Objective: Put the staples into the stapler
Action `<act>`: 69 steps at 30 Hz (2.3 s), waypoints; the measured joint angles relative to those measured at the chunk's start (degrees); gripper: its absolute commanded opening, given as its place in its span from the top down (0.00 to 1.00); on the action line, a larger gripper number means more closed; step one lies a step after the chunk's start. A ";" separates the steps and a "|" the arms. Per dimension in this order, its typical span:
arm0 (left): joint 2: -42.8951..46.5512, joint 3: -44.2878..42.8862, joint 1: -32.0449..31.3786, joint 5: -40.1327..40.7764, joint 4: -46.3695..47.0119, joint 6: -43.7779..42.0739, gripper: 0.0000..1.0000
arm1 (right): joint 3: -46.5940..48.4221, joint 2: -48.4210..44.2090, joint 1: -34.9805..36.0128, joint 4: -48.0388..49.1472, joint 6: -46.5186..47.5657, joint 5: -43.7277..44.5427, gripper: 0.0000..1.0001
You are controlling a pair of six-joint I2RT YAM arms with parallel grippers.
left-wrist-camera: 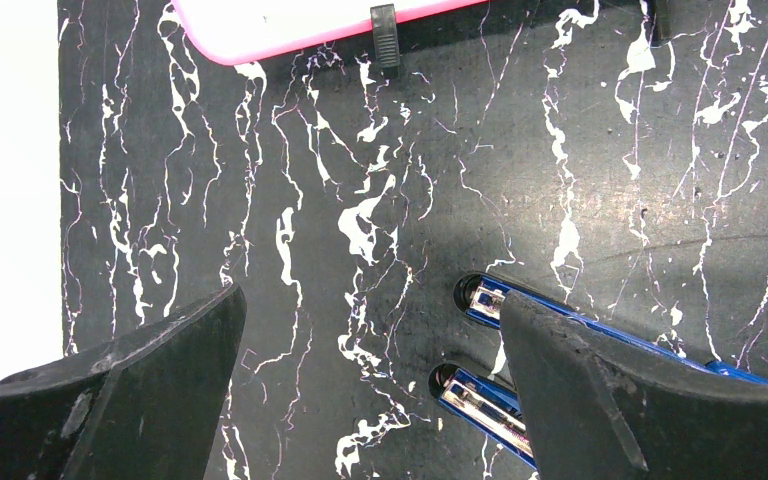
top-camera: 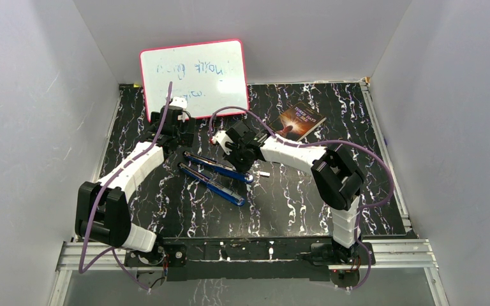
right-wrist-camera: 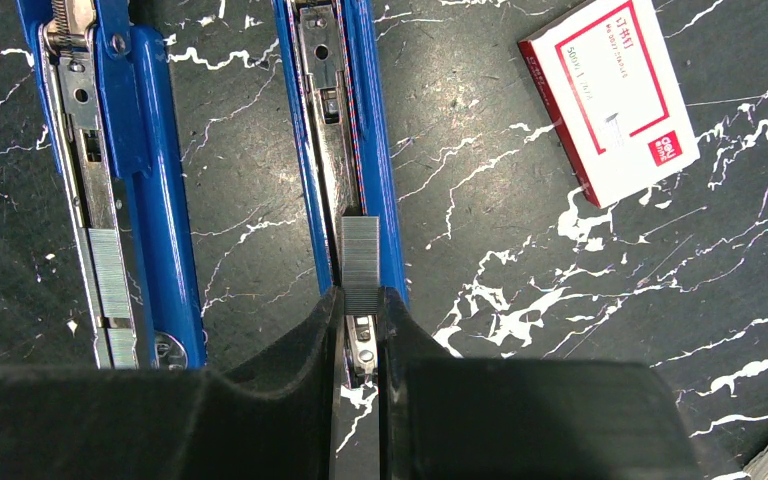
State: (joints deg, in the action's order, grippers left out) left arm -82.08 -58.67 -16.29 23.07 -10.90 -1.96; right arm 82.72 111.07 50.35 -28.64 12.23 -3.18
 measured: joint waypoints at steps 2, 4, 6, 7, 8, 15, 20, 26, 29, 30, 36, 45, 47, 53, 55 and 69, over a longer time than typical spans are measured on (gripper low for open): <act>0.00 0.00 -0.02 0.02 0.00 0.00 0.02 | 0.00 0.00 0.00 0.00 0.00 0.00 1.00; 0.00 0.00 -0.07 0.02 0.00 0.00 0.02 | 0.02 0.00 0.00 0.02 -0.02 0.00 1.00; 0.00 0.00 -0.07 0.02 0.00 -0.02 0.02 | 0.02 0.00 0.00 0.02 -0.02 0.00 1.00; 0.00 0.00 -0.07 0.02 0.00 -0.02 0.02 | 0.02 -0.02 0.00 0.04 -0.04 0.00 1.00; 0.00 0.00 -0.07 0.02 0.00 -0.02 0.02 | 0.00 -0.02 0.00 0.04 -0.04 0.00 1.00; 0.00 0.00 -0.09 0.13 0.00 -0.24 0.02 | 0.00 -2.67 -1.29 0.15 -1.79 -1.75 1.00; 0.00 0.00 -0.81 0.57 0.00 -0.66 0.02 | 0.20 -3.45 -2.56 -0.24 -3.30 -3.78 1.00; 0.00 0.00 -1.25 1.14 0.02 -0.94 0.02 | 2.29 -3.37 -2.56 -2.29 -4.15 -5.66 1.00; 0.00 0.00 -1.36 1.20 0.04 -1.03 0.02 | 2.73 -2.95 -2.56 -3.21 -4.66 -6.03 1.00; 0.00 0.00 -1.40 1.20 0.04 -1.03 0.02 | 2.91 -2.69 -2.56 -3.48 -4.83 -6.05 1.00; 0.00 0.00 -1.46 1.36 0.07 -1.05 0.02 | 3.78 -0.87 -2.56 -5.16 -5.88 -6.01 1.00; 0.00 0.00 -1.53 1.44 0.13 -1.07 0.02 | 4.61 -0.02 -2.56 -6.80 -6.08 -5.95 1.00; 0.00 0.00 -1.55 1.49 0.13 -1.07 0.02 | 4.85 0.00 -2.56 -7.04 -6.08 -5.92 1.00; 0.00 0.00 -1.57 1.60 0.13 -1.11 0.02 | 5.46 0.46 -2.56 -7.45 -6.03 -5.57 1.00; 0.00 0.00 -1.57 1.60 0.15 -1.20 0.02 | 5.90 1.16 -2.56 -7.48 -6.01 -5.49 1.00; 0.00 0.00 -1.86 1.64 0.15 -1.49 0.02 | 6.12 2.91 -2.56 -7.74 -5.97 -4.66 1.00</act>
State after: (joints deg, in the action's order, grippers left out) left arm -82.08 -58.67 -18.15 24.71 -10.74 -3.44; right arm 88.84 113.97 47.79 -36.38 6.26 -7.84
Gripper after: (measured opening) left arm 0.982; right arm 0.207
